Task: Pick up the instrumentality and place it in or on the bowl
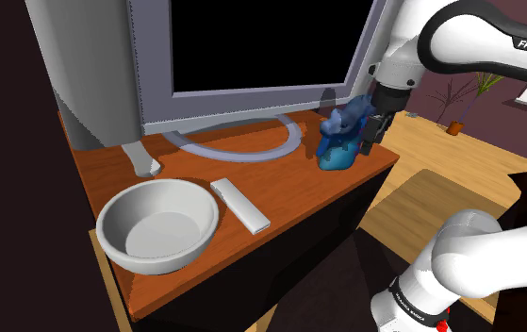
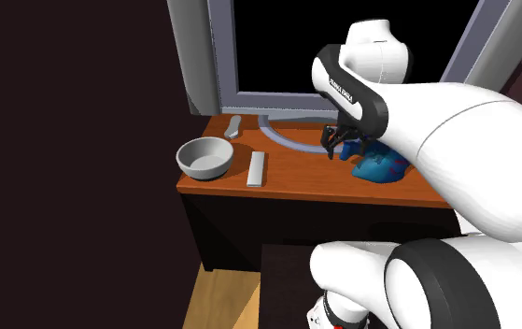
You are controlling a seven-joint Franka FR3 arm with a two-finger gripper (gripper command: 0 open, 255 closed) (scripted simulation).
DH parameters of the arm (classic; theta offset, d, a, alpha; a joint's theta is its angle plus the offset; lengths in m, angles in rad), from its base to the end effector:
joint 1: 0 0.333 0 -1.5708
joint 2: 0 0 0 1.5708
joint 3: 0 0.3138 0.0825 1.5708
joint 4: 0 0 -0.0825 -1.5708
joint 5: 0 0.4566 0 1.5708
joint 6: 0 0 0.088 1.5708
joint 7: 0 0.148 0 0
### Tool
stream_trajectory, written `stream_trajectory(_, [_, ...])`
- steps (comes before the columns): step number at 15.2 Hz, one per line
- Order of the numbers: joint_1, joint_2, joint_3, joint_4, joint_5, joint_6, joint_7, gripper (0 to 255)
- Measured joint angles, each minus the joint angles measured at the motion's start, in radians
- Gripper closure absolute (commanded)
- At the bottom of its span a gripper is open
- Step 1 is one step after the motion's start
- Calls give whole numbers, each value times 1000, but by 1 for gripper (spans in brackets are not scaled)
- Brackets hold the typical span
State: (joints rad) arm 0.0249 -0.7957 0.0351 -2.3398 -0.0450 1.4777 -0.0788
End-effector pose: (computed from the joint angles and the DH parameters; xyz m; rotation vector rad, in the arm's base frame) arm 0.3655 0.0166 0.5528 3.0649 0.1914 -0.1040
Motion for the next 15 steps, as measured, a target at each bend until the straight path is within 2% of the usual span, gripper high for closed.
stream_trajectory(2, [3, 9, 8, -3, 7, 13, 9, 0])
stream_trajectory(8, [36, 102, 93, -32, 73, 146, 102, 0])
stream_trajectory(15, [67, 273, 199, -3, 125, 312, 212, 0])
